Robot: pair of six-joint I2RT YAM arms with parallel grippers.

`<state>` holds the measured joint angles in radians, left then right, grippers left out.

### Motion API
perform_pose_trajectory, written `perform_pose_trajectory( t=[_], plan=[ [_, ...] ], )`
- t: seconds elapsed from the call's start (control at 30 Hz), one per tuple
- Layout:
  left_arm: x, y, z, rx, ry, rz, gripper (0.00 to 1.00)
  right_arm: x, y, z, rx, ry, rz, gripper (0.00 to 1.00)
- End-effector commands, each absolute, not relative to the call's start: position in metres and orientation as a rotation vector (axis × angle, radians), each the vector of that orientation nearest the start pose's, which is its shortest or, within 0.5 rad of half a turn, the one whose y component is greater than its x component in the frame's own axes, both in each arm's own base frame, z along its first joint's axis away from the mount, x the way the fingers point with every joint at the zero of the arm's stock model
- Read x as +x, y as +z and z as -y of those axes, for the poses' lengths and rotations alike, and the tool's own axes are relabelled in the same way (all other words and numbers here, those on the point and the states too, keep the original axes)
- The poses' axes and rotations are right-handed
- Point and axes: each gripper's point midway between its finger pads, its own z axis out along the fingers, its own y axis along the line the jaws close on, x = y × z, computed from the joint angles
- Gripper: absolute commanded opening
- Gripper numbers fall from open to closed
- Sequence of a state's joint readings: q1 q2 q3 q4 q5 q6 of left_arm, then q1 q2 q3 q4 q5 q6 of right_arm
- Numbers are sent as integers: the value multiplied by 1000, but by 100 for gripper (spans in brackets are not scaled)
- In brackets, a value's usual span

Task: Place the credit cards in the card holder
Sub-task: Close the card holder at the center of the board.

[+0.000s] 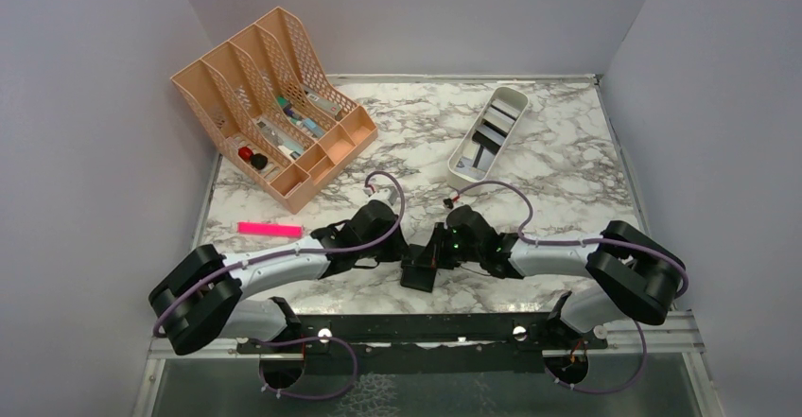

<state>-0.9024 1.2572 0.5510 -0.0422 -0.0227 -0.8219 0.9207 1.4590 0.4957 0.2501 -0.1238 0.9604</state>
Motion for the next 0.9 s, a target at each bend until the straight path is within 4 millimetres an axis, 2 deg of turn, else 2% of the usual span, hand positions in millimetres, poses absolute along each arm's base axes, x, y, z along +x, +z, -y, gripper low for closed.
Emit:
perform_pose_trajectory(
  t=[0.0, 0.23, 0.4, 0.57, 0.67, 0.87],
  plan=[
    [175, 55, 286, 124, -890, -2487, 14, 142, -28, -260, 14, 727, -2748, 1],
    [170, 33, 281, 110, -839, -2542, 7, 129, -55, -232, 67, 554, -2839, 1],
    [164, 17, 275, 104, -798, -2583, 5, 121, -62, -210, 109, 462, -2852, 1],
    [158, 3, 274, 132, -782, -2624, 5, 120, -57, -221, 42, 544, -2839, 1],
    [156, -3, 270, 132, -760, -2635, 6, 131, -36, -237, -7, 611, -2794, 9],
    [152, -7, 263, 116, -733, -2631, 6, 155, 27, -270, -54, 781, -2639, 22]
  ],
)
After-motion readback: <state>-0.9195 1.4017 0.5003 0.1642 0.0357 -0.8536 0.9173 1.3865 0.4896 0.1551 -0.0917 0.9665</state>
